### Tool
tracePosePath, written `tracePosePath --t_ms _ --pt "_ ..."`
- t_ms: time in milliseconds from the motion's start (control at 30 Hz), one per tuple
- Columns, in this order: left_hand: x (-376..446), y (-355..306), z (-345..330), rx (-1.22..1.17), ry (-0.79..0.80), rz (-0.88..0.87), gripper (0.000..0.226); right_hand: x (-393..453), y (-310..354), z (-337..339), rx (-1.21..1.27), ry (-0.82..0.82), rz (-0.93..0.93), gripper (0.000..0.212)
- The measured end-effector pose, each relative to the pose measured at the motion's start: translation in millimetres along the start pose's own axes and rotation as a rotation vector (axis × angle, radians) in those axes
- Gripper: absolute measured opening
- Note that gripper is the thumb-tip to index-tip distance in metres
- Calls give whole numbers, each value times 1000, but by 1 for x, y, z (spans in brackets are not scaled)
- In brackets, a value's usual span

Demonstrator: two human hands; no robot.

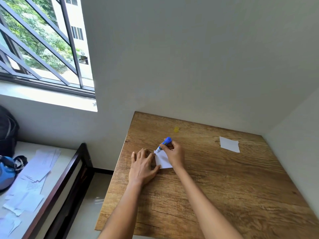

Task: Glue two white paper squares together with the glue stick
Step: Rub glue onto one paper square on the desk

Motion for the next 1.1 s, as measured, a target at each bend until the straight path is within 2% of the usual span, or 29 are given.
tracePosePath --t_ms 133,600,1100 --pt "-2 0 0 9 -14 -4 50 1 1 -8 -111 4 14 16" --pt "-1 1 -1 27 -30 -3 47 4 6 -17 -203 37 32 21" --pt "0 1 -1 15 -24 -6 46 22 -8 38 -245 -65 5 16"
Point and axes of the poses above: each hand's wrist, its own x-axis towards the middle knuckle, its own z-axis out of the back of the hand, y = z × x, the point moved 7 cm from there along x, towards the middle knuckle, and after that the axes turned 5 degrees about -z, right-handed, at the moved point
